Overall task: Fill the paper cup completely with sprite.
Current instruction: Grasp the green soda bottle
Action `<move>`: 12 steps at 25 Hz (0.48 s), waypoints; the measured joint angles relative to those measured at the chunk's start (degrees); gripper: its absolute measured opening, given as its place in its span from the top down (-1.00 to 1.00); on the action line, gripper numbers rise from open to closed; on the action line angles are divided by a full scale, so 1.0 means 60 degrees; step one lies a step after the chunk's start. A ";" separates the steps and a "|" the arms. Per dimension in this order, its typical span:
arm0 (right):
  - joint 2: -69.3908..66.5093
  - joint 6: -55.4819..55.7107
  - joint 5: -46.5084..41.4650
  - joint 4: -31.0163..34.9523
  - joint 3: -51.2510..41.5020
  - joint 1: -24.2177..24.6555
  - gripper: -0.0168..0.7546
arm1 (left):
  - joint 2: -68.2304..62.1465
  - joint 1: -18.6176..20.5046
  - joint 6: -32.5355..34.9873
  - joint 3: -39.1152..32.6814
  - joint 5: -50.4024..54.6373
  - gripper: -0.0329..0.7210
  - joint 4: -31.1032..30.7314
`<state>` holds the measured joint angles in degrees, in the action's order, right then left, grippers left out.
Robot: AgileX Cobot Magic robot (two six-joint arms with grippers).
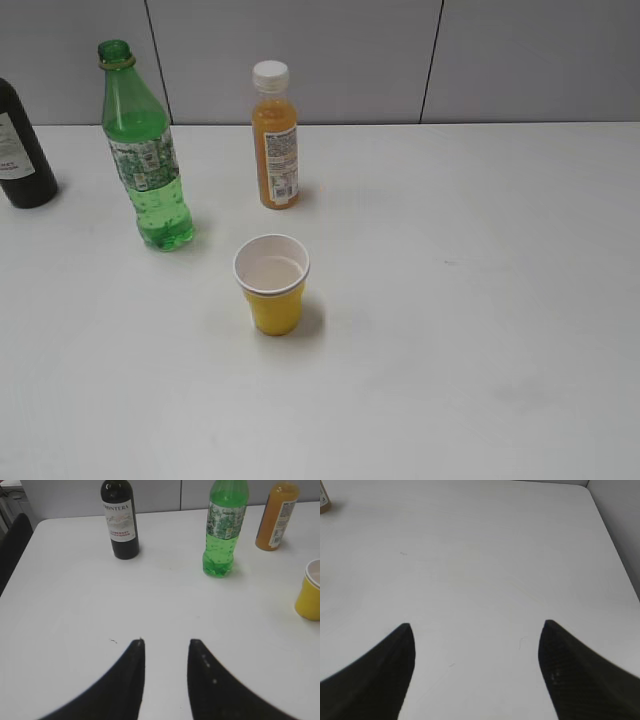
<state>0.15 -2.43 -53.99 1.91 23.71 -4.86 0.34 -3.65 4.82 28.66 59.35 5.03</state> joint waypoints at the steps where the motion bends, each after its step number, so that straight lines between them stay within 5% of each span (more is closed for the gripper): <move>1: 0.0000 0.0000 0.0000 0.0000 0.0000 0.0000 -0.58 | 0.0000 0.0000 0.0000 0.0000 0.0000 0.28 0.0000; 12: 0.0000 -0.0003 0.0000 0.0000 0.0000 0.0000 -0.58 | 0.0000 0.0000 0.0000 0.0000 0.0000 0.28 0.0000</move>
<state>0.15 -2.45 -53.99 1.91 23.71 -4.86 0.34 -3.65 4.82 28.66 59.35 5.03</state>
